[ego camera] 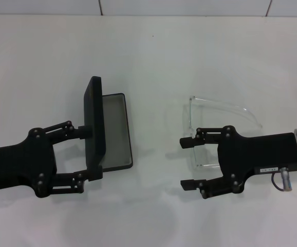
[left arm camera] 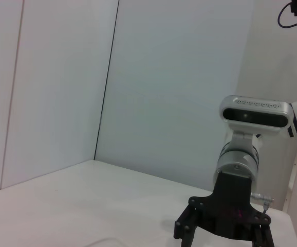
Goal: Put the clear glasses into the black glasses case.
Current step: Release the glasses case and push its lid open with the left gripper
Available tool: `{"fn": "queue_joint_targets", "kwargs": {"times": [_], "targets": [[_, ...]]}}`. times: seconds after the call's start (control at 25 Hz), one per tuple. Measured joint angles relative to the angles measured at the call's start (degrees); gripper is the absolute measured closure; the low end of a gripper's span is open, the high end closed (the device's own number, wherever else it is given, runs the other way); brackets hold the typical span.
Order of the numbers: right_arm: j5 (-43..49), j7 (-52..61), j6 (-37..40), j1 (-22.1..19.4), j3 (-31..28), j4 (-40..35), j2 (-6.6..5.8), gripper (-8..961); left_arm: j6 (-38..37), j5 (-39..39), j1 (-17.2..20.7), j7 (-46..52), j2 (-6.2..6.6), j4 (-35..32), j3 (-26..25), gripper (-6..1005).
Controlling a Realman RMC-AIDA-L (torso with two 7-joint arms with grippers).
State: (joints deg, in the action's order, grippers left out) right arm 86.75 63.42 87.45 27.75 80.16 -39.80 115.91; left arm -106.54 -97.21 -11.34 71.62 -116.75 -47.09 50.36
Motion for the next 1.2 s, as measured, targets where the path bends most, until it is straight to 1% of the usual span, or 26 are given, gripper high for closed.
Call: {"fn": "queue_joint_targets", "kwargs": {"times": [0.52, 0.6, 0.64, 0.72, 0.76, 0.8, 0.84, 0.88, 0.96, 1.04, 1.08, 1.2], "targets": [[0.0, 0.6, -0.1, 0.4, 0.0, -0.3, 0.10, 158, 0.4, 0.4, -0.4, 0.0, -0.09, 0.0, -0.1, 111], [-0.2, 0.6, -0.2, 0.4, 0.0, -0.3, 0.10, 158, 0.5, 0.7, -0.5, 1.2, -0.34, -0.3, -1.1, 111], [-0.4, 0.6, -0.2, 0.4, 0.0, -0.3, 0.10, 158, 0.5, 0.9, -0.6, 3.0, -0.72, -1.0, -2.4, 111], [-0.8, 0.6, -0.4, 0.4, 0.0, -0.2, 0.10, 158, 0.6, 1.2, -1.2, 10.3, -1.76, -4.4, -5.3, 111], [-0.9, 0.6, -0.4, 0.4, 0.1, -0.1, 0.11, 158, 0.8, 1.2, -1.6, 14.0, -2.08, -6.1, -6.4, 112], [-0.9, 0.6, -0.4, 0.5, 0.1, -0.1, 0.14, 158, 1.3, 1.2, -2.4, 20.6, -2.49, -9.0, -7.8, 112], [-0.9, 0.6, -0.4, 0.5, 0.1, -0.2, 0.16, 158, 1.7, 1.1, -3.1, 24.8, -2.62, -10.6, -8.6, 112], [-0.9, 0.6, -0.5, 0.5, 0.1, -0.3, 0.18, 158, 2.2, 1.0, -4.1, 29.9, -2.55, -12.8, -9.2, 112], [-1.0, 0.5, -0.8, 0.5, 0.1, -0.3, 0.19, 158, 3.2, -0.2, -5.6, 36.3, -2.24, -16.8, -9.2, 112], [-1.2, 0.5, -1.2, 0.5, 0.1, -0.3, 0.19, 158, 5.9, -4.4, -7.1, 44.1, -2.17, -21.9, -9.1, 112], [-1.3, 0.4, -1.4, 0.5, 0.1, -0.3, 0.19, 158, 7.9, -8.9, -8.5, 50.1, -2.25, -25.6, -9.0, 115], [-1.4, 0.4, -1.4, 0.5, 0.1, -0.3, 0.19, 158, 9.3, -19.5, -12.5, 60.7, -2.09, -32.2, -8.0, 124]]}}
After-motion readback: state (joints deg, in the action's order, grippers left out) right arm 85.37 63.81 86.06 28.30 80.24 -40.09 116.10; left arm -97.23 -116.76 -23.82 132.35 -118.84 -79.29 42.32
